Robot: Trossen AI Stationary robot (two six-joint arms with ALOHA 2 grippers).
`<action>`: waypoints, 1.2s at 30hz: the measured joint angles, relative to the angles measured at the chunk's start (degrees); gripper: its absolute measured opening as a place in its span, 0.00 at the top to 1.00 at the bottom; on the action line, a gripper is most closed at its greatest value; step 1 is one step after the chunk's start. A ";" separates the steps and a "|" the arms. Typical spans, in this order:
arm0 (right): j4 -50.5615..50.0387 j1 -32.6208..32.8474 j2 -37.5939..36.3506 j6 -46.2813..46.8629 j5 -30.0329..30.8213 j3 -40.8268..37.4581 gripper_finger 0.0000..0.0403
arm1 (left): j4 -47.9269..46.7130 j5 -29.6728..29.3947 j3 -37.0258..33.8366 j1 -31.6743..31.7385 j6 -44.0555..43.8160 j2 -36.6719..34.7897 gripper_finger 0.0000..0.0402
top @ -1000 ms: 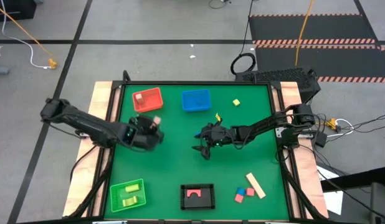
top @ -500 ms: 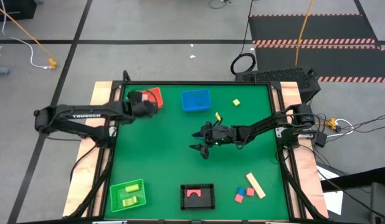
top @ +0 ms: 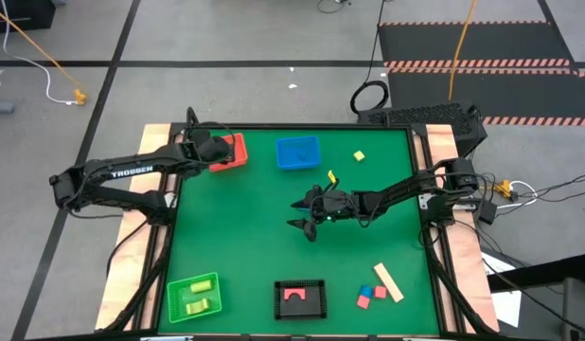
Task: Sort & place blocks by color
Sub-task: Put the top light brown block into the orange bin, then put the top blue block into the blue bin
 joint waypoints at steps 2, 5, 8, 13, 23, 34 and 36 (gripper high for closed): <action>-0.05 0.00 0.00 0.34 0.00 0.00 0.27 | 0.01 -0.01 0.00 0.07 0.02 0.00 0.53; -0.06 0.00 0.02 -0.26 -0.06 0.00 0.27 | 0.15 -0.24 0.00 0.05 0.02 0.00 0.52; -0.49 0.00 0.00 -0.41 -0.13 0.00 0.27 | 0.15 -0.28 0.00 -0.08 0.07 0.00 0.51; -9.70 -1.08 -3.30 -3.51 1.38 -0.02 0.27 | 2.44 3.46 0.00 -2.80 2.18 0.00 0.51; -24.91 -3.03 -5.01 -9.22 10.65 -0.40 0.27 | 25.92 9.42 0.00 -20.43 13.57 0.00 0.50; -17.17 -3.39 -4.96 -11.33 11.89 -5.77 0.27 | 32.32 9.12 0.00 -39.20 13.39 -0.01 0.50; -14.40 -3.39 -4.98 -11.14 11.87 -7.28 0.27 | 32.96 8.96 0.00 -41.74 13.05 0.00 0.50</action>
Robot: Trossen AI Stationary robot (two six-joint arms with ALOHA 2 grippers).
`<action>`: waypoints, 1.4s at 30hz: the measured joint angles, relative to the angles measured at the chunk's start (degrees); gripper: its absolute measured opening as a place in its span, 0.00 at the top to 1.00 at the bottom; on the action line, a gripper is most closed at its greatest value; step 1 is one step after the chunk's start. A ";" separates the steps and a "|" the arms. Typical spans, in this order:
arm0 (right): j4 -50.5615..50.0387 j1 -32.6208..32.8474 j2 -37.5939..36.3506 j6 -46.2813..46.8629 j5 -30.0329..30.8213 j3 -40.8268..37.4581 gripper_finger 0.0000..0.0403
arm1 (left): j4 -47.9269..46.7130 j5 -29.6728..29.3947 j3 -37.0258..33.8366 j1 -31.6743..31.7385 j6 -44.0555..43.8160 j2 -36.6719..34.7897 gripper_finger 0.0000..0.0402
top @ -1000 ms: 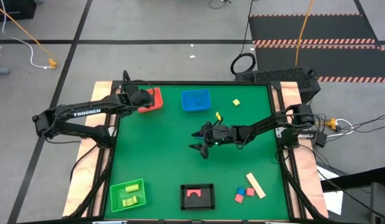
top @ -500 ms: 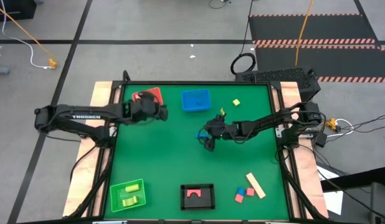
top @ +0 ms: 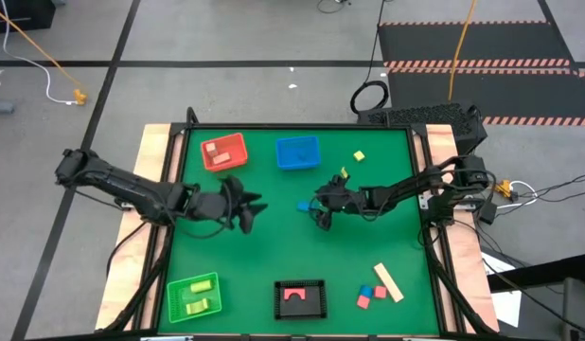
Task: Sort & place blocks by color
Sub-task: Put the top blue block into the blue bin
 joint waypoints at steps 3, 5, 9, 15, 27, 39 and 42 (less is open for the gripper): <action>4.16 0.00 0.02 -0.34 -0.16 -2.34 0.27 | 0.32 -1.07 0.00 -3.35 -0.54 0.00 0.50; 6.62 0.09 0.02 -0.67 -1.16 -3.30 0.27 | 0.36 -2.49 0.00 -5.17 -1.36 0.00 0.50; 6.95 0.47 0.02 -0.02 -2.12 -3.96 0.27 | 0.39 -5.14 0.00 -7.73 -2.06 0.00 0.50; 8.08 1.66 0.02 -1.05 -1.70 -3.96 0.27 | 0.41 -7.58 0.00 -9.75 -3.00 0.00 0.50; 11.41 2.35 0.02 0.27 -1.29 -3.96 0.27 | 0.53 -7.65 0.00 -11.28 -2.97 0.00 0.50; 21.24 4.00 5.94 -2.24 0.14 -3.91 0.27 | 1.35 -8.16 0.00 -12.44 -2.63 0.00 0.50; 20.26 3.84 6.06 -3.12 0.24 -3.89 0.27 | 1.41 -8.16 0.00 -12.61 -2.62 0.00 0.50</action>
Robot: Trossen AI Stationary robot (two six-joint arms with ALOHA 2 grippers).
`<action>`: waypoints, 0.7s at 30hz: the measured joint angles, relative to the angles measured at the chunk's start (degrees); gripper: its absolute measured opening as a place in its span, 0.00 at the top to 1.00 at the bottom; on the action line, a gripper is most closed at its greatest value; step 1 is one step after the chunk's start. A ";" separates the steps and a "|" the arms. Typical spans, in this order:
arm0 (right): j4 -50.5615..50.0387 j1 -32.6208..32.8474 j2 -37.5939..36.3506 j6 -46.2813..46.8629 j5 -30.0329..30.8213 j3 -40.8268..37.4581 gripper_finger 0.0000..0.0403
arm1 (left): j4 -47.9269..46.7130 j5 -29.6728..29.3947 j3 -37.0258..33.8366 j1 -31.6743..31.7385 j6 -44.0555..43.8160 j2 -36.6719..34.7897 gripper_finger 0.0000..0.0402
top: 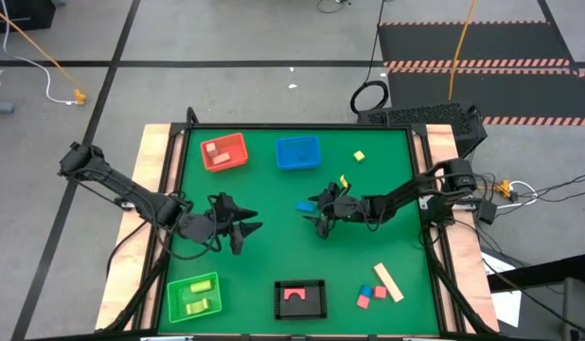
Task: Sort & place blocks by color
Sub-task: Put the top blue block into the blue bin
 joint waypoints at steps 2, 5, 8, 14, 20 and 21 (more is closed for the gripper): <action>-0.02 -0.22 0.56 -0.50 -0.01 0.00 0.27 | 0.00 0.00 0.00 0.00 0.00 0.00 0.50; 0.01 -0.57 1.69 -0.53 -0.24 0.00 0.27 | 0.05 -0.01 0.00 0.02 -0.01 0.00 0.50; -0.34 -1.16 2.98 -0.68 -0.22 0.00 0.27 | 0.07 -0.33 0.00 0.02 -0.11 0.00 0.50; 0.84 -2.71 5.83 0.78 -0.42 0.00 0.27 | 0.00 -0.39 0.00 0.02 0.00 -0.02 0.50; 0.82 -3.32 6.92 5.12 -0.37 0.04 0.29 | 0.06 -0.39 0.00 0.02 1.16 0.00 0.50; 0.76 -3.32 6.93 5.49 -0.38 0.04 0.31 | 0.09 -0.40 0.00 0.02 1.43 0.00 0.50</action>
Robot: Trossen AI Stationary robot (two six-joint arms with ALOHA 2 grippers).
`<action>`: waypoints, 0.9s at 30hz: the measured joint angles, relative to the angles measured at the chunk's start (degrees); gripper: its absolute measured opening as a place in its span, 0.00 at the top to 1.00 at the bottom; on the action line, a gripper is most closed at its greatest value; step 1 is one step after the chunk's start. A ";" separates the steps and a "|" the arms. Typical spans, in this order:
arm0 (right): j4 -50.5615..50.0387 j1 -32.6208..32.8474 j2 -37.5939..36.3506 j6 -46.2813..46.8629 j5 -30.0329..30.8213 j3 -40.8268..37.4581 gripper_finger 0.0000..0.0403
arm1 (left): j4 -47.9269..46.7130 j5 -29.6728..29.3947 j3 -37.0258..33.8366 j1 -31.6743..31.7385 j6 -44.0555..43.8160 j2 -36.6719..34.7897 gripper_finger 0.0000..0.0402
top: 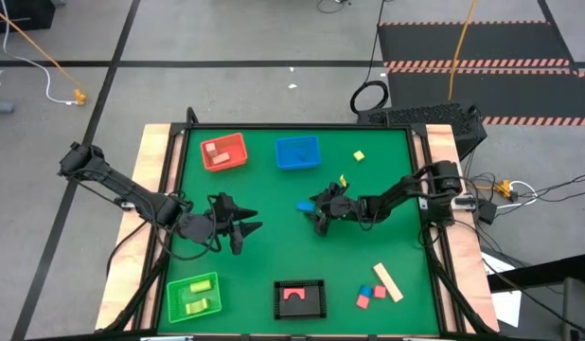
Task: Sort & place blocks by color
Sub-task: Put the top blue block into the blue bin
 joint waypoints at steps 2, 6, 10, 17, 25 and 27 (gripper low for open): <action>-0.11 0.00 0.01 0.51 0.04 0.02 0.36 | -0.02 0.01 0.00 0.00 0.10 0.00 0.50; -0.42 -0.09 0.01 1.46 0.32 0.02 0.55 | -0.04 0.01 0.00 0.01 0.13 0.00 0.50; -0.58 -0.09 -0.34 1.45 0.21 0.00 0.73 | -0.29 0.01 0.00 0.01 0.12 0.00 0.50; -2.10 -0.97 -5.67 -0.83 -1.21 -0.20 0.73 | -0.37 0.02 0.00 0.01 0.10 0.00 0.50; -0.77 -7.56 -16.61 -7.87 -0.82 -0.04 0.73 | -0.37 0.03 0.00 0.01 0.43 0.00 0.50; -0.68 -10.61 -17.84 -8.09 -0.62 0.36 0.73 | -0.33 0.03 0.00 0.01 0.66 0.00 0.50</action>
